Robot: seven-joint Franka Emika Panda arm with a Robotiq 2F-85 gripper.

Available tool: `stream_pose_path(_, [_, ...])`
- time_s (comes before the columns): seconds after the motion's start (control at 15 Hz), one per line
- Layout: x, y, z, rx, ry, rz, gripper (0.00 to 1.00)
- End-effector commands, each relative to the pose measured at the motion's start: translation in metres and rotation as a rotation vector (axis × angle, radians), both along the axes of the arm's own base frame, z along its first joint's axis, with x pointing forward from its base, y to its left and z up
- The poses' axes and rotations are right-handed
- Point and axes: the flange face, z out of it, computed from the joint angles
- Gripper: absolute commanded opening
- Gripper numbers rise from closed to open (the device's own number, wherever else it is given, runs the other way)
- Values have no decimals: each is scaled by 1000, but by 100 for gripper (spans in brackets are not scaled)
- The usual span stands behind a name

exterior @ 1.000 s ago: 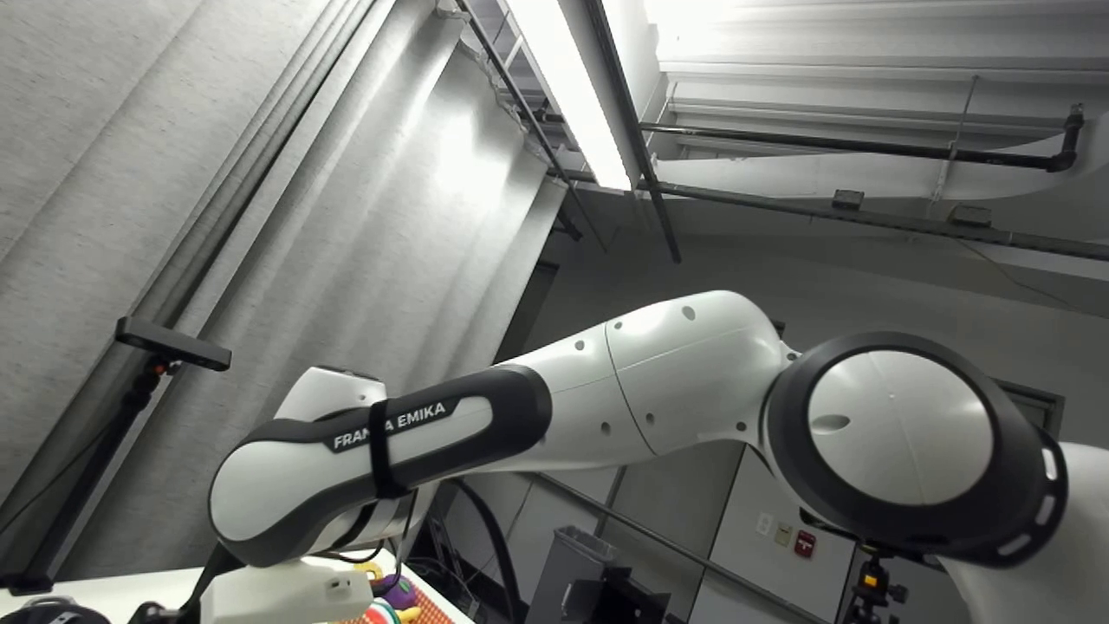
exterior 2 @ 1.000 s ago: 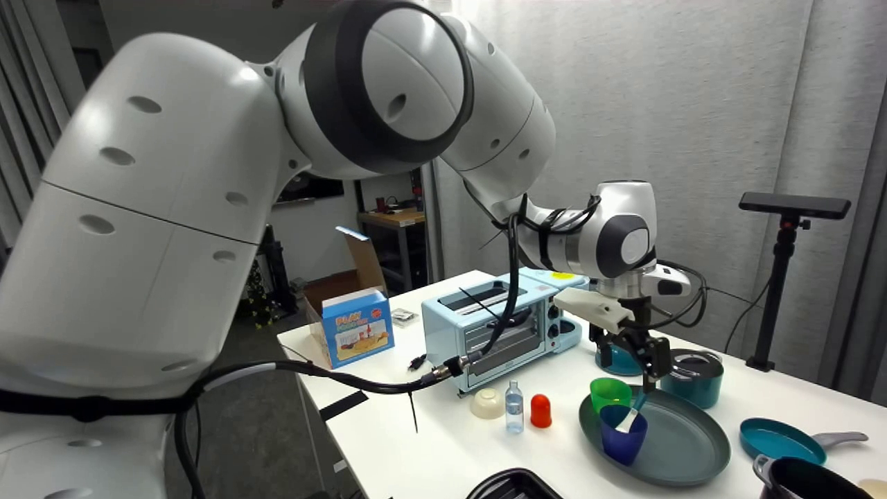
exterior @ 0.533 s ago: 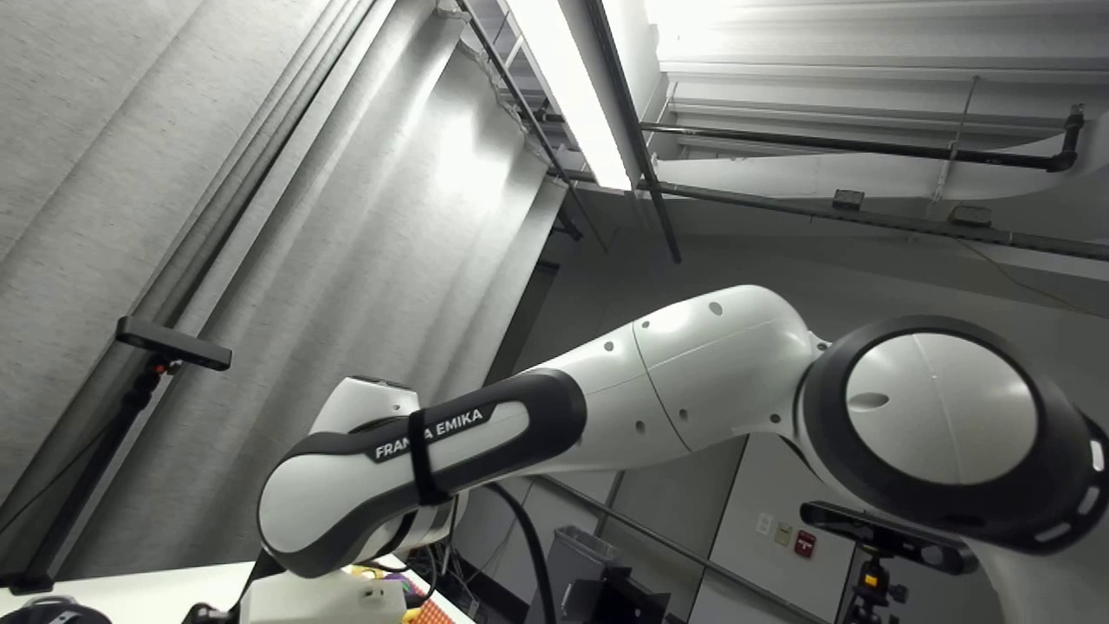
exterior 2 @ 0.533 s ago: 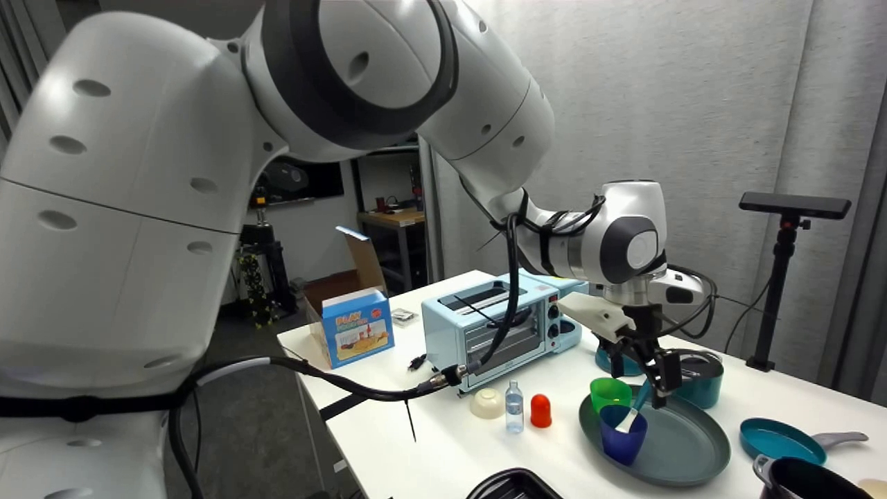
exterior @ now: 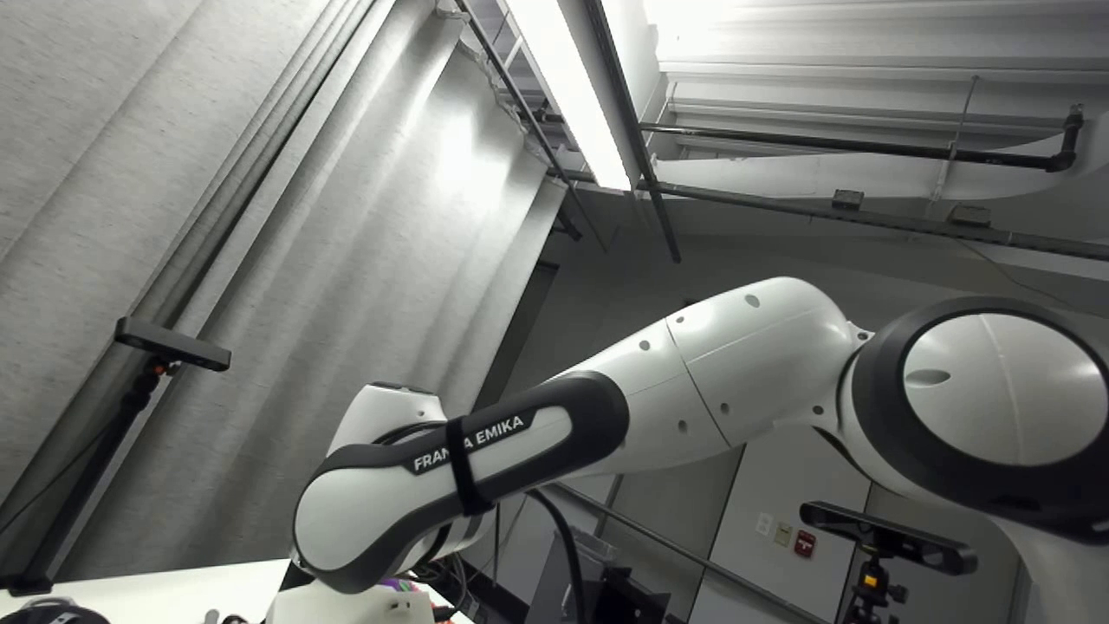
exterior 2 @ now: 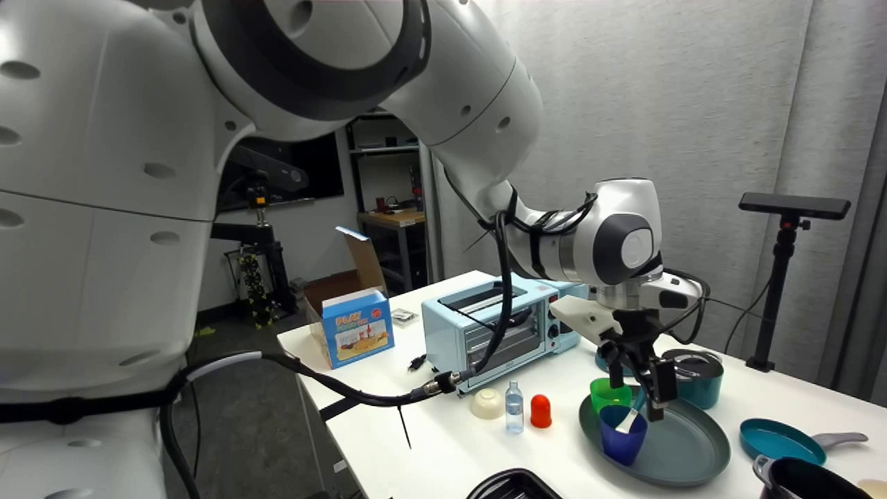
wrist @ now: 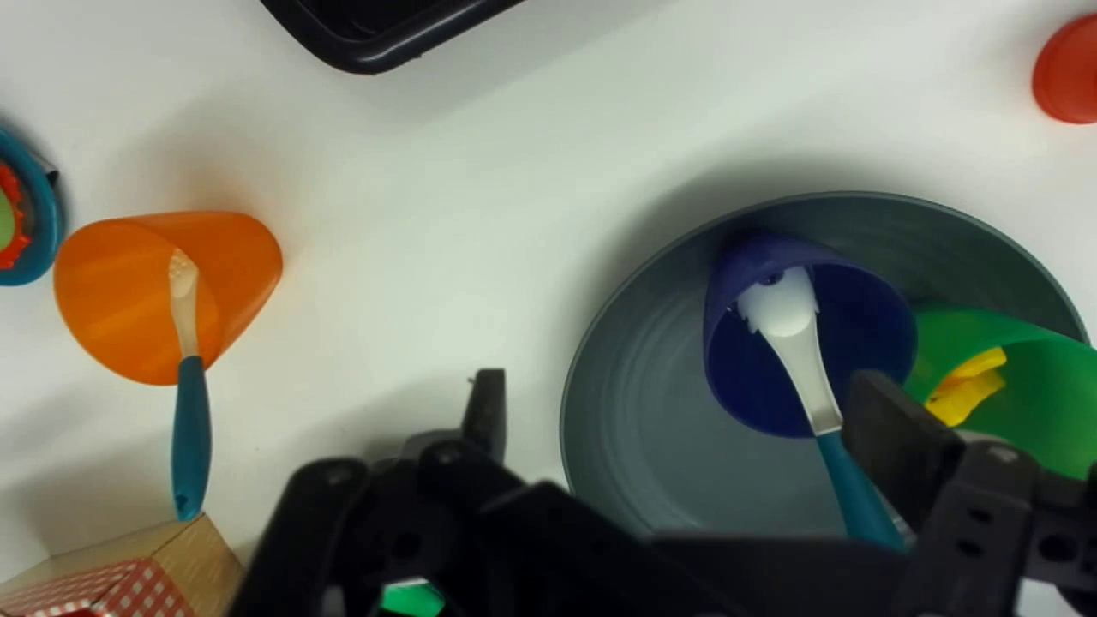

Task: Put the light green cup on the grey plate, put the dark blue cup on the grey plate

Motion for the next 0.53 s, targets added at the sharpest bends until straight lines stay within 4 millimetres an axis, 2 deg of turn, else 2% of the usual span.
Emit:
stream_pose_path(0.0, [-15, 2, 9, -8, -5, -13, 100])
stream_pose_path(0.07, [-4, 0, 1, 2, 3, -1, 100])
stream_pose_path(0.47, [-7, 0, 2, 3, 5, -1, 100])
